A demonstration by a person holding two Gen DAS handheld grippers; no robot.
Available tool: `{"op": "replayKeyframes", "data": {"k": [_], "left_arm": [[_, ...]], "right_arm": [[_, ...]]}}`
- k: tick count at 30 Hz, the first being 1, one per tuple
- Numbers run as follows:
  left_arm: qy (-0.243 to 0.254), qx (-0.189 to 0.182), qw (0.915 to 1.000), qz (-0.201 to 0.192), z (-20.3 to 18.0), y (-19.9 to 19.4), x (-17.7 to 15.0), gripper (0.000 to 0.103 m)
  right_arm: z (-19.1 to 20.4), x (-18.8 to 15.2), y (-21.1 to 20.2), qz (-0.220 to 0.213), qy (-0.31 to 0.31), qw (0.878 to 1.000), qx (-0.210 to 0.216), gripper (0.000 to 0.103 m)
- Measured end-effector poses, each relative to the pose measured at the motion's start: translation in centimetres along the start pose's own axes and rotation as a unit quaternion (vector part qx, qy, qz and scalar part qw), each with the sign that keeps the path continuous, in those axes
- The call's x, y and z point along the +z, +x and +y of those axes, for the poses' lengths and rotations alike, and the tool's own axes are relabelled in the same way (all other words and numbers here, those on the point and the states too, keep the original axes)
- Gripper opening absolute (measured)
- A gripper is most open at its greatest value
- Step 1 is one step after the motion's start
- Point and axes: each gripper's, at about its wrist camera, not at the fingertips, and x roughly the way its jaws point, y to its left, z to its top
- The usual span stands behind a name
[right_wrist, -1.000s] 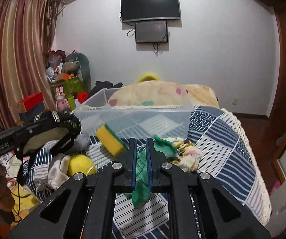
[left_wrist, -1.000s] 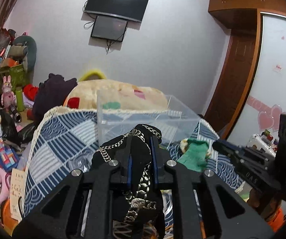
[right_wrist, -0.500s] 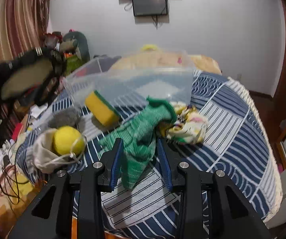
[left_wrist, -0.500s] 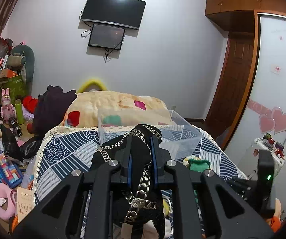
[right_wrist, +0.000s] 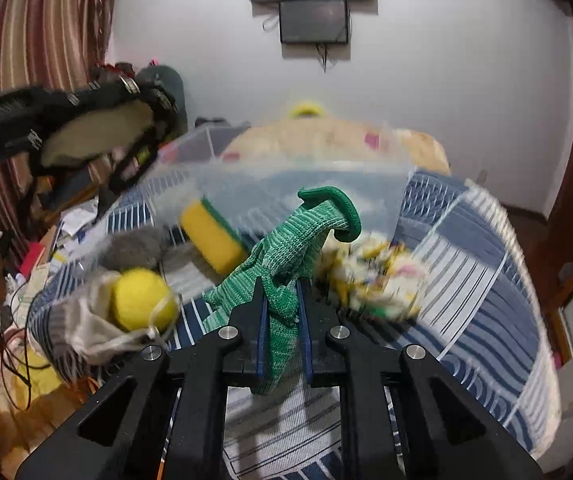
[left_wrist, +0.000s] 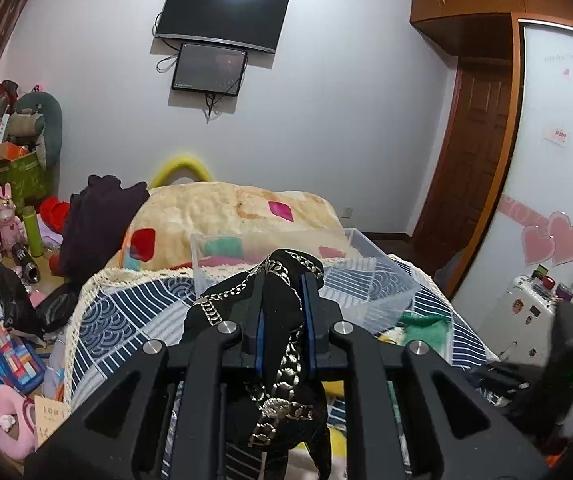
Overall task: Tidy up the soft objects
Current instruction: 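Carry the glove into the clear box and open the right tool while the left tool carries the black bag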
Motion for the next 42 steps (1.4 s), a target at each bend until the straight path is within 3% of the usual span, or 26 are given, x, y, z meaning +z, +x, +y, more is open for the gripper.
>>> {"op": "replayKeyframes", "data": {"k": [9,19,29,39,42], "left_arm": [[0.005,0.017,0.9998,-0.001,0.5,2.3,1.8,0.015],[-0.012,0.030,0.9991,0.028,1.8,6.3,3.0,0.015],[0.008,0.049,0.9955,0.080,2.0,10.9,2.4,0.015],[0.018,0.046,0.9889,0.140,1.5,14.3,1.1,0.015],[0.031,0.048,0.9883,0.142,1.1,14.5,0.9,0.017]], "right_arm": [[-1.2,6.0,-1.7,-0.066,-0.004,0.998,-0.007,0.012],[-1.5,10.3,0.3,-0.080,-0.009,0.996,-0.023,0.012],[-1.6,11.1,4.1,-0.038,-0.011,0.999,-0.025,0.012],[-2.7,10.6,8.0,0.025,-0.008,1.000,-0.016,0.012],[-2.5,10.3,8.4,0.036,-0.016,0.999,-0.016,0.012]]}}
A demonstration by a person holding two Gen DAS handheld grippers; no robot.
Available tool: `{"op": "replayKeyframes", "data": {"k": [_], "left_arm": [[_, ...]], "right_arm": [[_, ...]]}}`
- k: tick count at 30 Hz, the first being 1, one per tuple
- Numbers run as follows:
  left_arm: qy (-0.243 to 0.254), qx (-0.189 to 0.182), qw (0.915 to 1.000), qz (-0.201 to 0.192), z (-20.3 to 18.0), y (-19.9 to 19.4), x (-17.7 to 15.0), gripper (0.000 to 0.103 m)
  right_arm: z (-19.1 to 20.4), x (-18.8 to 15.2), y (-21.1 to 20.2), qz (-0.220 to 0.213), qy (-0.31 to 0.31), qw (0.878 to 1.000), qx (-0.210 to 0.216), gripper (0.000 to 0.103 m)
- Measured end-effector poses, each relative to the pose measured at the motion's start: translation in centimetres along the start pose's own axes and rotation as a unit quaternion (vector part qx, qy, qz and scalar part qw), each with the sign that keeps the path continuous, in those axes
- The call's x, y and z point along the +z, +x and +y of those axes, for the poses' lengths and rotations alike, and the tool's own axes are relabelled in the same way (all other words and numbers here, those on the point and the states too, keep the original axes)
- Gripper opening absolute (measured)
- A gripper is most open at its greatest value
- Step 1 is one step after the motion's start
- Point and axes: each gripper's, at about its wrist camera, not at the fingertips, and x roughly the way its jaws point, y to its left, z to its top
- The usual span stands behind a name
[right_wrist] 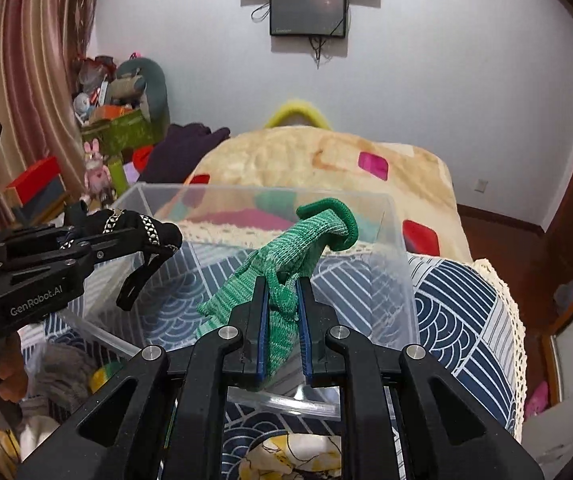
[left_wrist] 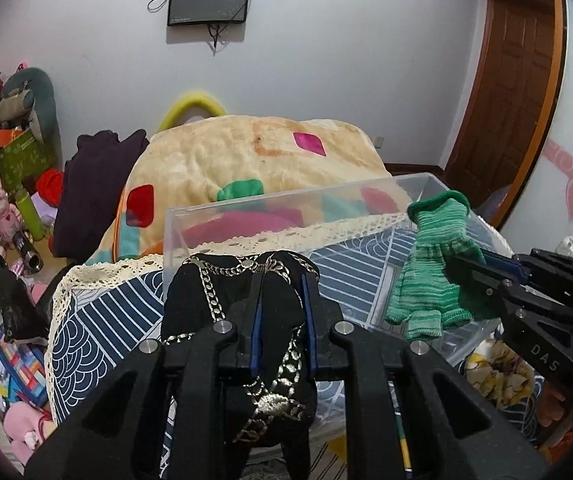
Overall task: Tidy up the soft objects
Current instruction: 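Carry the glove into the clear box and open the right tool while the left tool carries the black bag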
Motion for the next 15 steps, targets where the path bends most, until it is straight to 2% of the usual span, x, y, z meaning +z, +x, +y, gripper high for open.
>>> {"op": "replayKeyframes", "data": {"k": [6,8,9,15], "left_arm": [[0.022,0.007,0.9997,-0.008,-0.9,-0.7,-0.4,0.036],[0.028,0.009,0.9995,-0.014,-1.1,-1.1,-0.4,0.046],[0.030,0.010,0.9993,-0.018,-1.3,-1.4,-0.5,0.048],[0.036,0.008,0.9985,-0.040,-1.6,-3.7,-0.7,0.062]], "right_arm": [[0.2,-0.2,0.0,0.009,-0.006,1.000,0.002,0.014],[0.2,-0.3,-0.1,0.009,-0.007,1.000,0.000,0.015],[0.2,-0.3,-0.2,0.008,-0.007,1.000,-0.002,0.016],[0.5,-0.5,-2.1,-0.011,-0.019,1.000,-0.004,0.037]]}}
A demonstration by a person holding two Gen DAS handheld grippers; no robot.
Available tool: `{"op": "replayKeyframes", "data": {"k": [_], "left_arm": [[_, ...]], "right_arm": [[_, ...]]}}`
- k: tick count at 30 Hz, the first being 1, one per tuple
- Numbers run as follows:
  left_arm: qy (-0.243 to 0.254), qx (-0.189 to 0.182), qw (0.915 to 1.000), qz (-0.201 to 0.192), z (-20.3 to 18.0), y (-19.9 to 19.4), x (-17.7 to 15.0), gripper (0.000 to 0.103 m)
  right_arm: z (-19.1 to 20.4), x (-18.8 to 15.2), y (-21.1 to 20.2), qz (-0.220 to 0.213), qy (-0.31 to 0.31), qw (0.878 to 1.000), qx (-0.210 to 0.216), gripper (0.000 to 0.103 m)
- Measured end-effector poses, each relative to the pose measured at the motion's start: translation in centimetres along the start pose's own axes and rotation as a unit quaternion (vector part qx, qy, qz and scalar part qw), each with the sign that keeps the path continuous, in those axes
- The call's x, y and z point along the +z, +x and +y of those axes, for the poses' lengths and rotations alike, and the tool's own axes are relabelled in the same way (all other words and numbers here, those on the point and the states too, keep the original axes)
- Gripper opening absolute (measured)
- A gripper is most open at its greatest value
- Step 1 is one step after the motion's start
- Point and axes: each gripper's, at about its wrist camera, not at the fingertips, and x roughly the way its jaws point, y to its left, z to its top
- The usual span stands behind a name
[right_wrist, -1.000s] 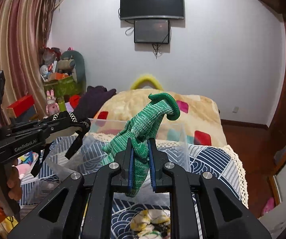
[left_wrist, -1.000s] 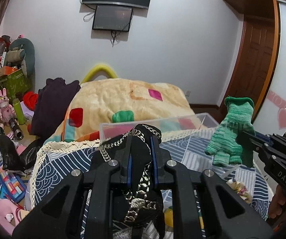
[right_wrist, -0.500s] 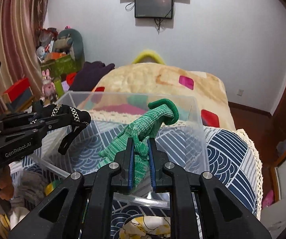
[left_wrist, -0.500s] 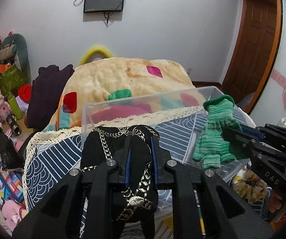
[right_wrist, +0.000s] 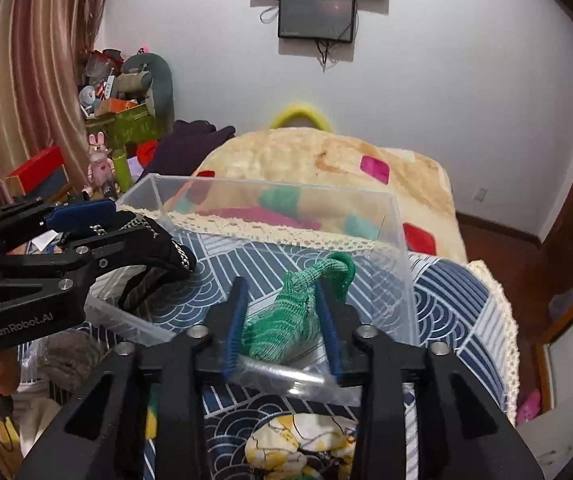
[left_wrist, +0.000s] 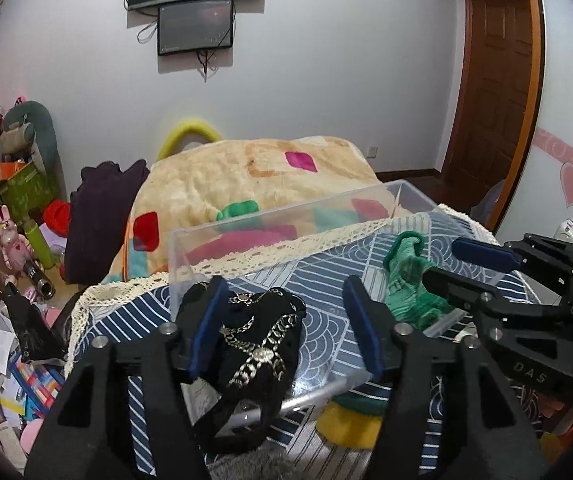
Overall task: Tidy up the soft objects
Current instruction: 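Carry the glove into the clear box and open the right tool while the left tool carries the black bag, then release the black chain bag into the clear box with the left tool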
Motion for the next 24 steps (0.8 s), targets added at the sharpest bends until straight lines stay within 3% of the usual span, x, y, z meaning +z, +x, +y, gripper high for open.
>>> {"op": "replayKeyframes", "data": {"k": [6,11,18,24], "left_arm": [[-0.003,0.001,0.9997,-0.023,0.1,-2.9,-0.3,0.076],[-0.006,0.008,0.9993,-0.037,0.5,-5.1,-1.0,0.087],[-0.012,0.019,0.9987,-0.045,1.9,-7.8,-2.8,0.091],[-0.025,0.030,0.9986,-0.035,3.4,-8.4,-5.1,0.096]], "right_arm": [[0.6,0.4,-2.4,-0.031,-0.008,0.999,-0.003,0.051],[0.9,0.3,-4.7,-0.056,-0.009,0.998,-0.001,0.054],[0.7,-0.8,-7.8,-0.085,-0.004,0.996,0.000,0.059],[0.7,-2.7,-8.5,-0.077,-0.026,0.997,-0.019,0.060]]}}
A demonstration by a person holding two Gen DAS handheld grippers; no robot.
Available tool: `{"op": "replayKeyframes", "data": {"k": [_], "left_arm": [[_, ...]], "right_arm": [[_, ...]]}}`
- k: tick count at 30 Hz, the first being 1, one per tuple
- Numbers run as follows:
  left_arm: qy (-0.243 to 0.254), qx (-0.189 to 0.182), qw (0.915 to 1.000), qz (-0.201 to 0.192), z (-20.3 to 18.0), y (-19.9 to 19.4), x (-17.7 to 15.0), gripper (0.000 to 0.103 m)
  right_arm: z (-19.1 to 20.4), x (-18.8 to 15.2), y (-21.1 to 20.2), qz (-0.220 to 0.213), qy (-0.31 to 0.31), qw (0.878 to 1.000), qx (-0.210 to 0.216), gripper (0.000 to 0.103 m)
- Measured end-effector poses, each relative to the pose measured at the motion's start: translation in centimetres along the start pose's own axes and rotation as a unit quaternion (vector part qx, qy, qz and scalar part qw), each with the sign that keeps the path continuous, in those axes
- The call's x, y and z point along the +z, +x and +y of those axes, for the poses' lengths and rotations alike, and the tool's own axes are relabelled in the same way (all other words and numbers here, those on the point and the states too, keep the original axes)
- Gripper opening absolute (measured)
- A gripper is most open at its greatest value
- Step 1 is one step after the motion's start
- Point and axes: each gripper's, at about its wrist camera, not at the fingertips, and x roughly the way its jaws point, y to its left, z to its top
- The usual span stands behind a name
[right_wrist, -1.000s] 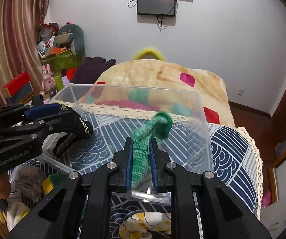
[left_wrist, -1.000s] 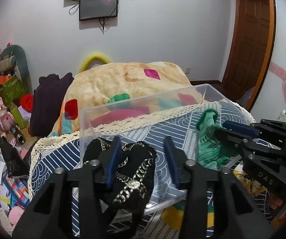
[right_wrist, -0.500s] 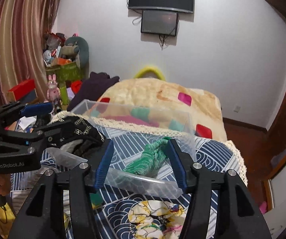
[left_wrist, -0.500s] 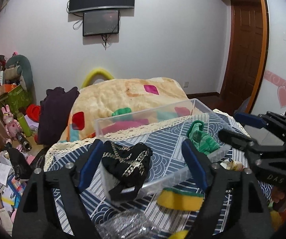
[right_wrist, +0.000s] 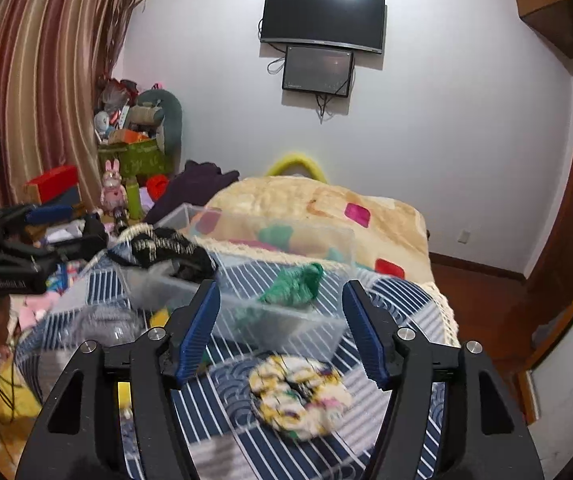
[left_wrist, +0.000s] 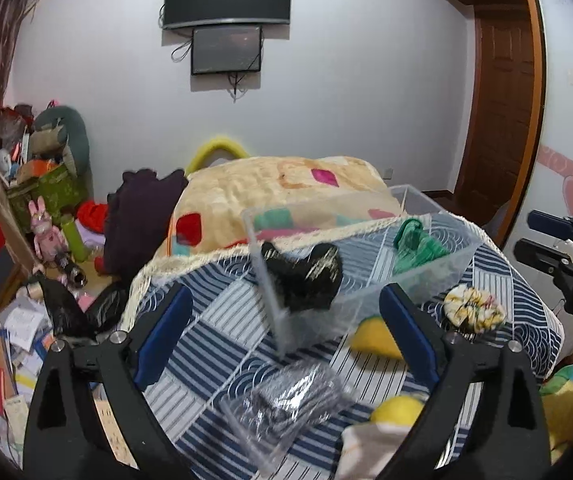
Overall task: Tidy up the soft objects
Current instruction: 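Release the black chain bag into the clear box with the left tool, then grasp the floral scrunchie with the right tool while the left tool grasps the steel wool bag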
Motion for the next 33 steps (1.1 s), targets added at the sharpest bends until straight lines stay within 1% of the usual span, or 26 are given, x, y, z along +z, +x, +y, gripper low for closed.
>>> {"op": "replayKeyframes", "data": {"k": [3,4,6,9,13,16,18,20,24,27,30,33], "left_arm": [[-0.019,0.003,0.9997,0.017,0.9,0.6,-1.4,0.096],[-0.024,0.005,0.9995,0.021,1.1,0.8,-1.8,0.096],[-0.036,0.005,0.9988,0.033,1.7,1.4,-2.9,0.096],[-0.042,0.008,0.9978,0.052,2.2,2.2,-4.2,0.096],[-0.027,0.013,0.9972,0.069,1.9,3.3,-5.5,0.096],[-0.018,0.004,0.9966,0.081,1.3,4.2,-6.0,0.096],[-0.010,-0.005,0.9957,0.092,0.8,5.0,-6.3,0.096],[-0.005,-0.005,0.9950,0.099,0.5,5.5,-6.6,0.096],[-0.026,-0.016,0.9926,0.117,0.8,6.6,-7.0,0.097],[-0.040,-0.024,0.9909,0.126,1.0,7.2,-7.1,0.097],[-0.048,-0.037,0.9907,0.122,1.1,7.2,-7.3,0.097],[-0.042,-0.045,0.9908,0.120,0.9,7.0,-7.5,0.097]], "right_arm": [[-0.1,-1.1,0.0,0.007,0.003,1.000,-0.016,0.062],[-0.1,-1.4,-0.2,0.009,0.007,1.000,-0.019,0.067],[-0.4,-2.3,-0.1,0.012,0.017,1.000,-0.020,0.072],[-0.6,-3.5,0.4,0.024,0.027,0.999,-0.017,0.072],[-0.7,-5.1,1.5,0.046,0.041,0.998,-0.015,0.072],[-1.1,-5.9,2.6,0.066,0.053,0.996,-0.009,0.072],[-1.1,-6.5,3.2,0.082,0.053,0.995,-0.005,0.072],[-0.9,-6.8,3.6,0.090,0.049,0.995,-0.006,0.072],[-0.7,-7.0,4.0,0.097,0.047,0.994,-0.007,0.072],[-0.6,-6.6,4.6,0.101,0.052,0.993,0.005,0.072],[-0.7,-6.5,5.3,0.106,0.055,0.993,0.007,0.071],[-0.9,-6.8,5.4,0.112,0.059,0.992,0.008,0.070]]}}
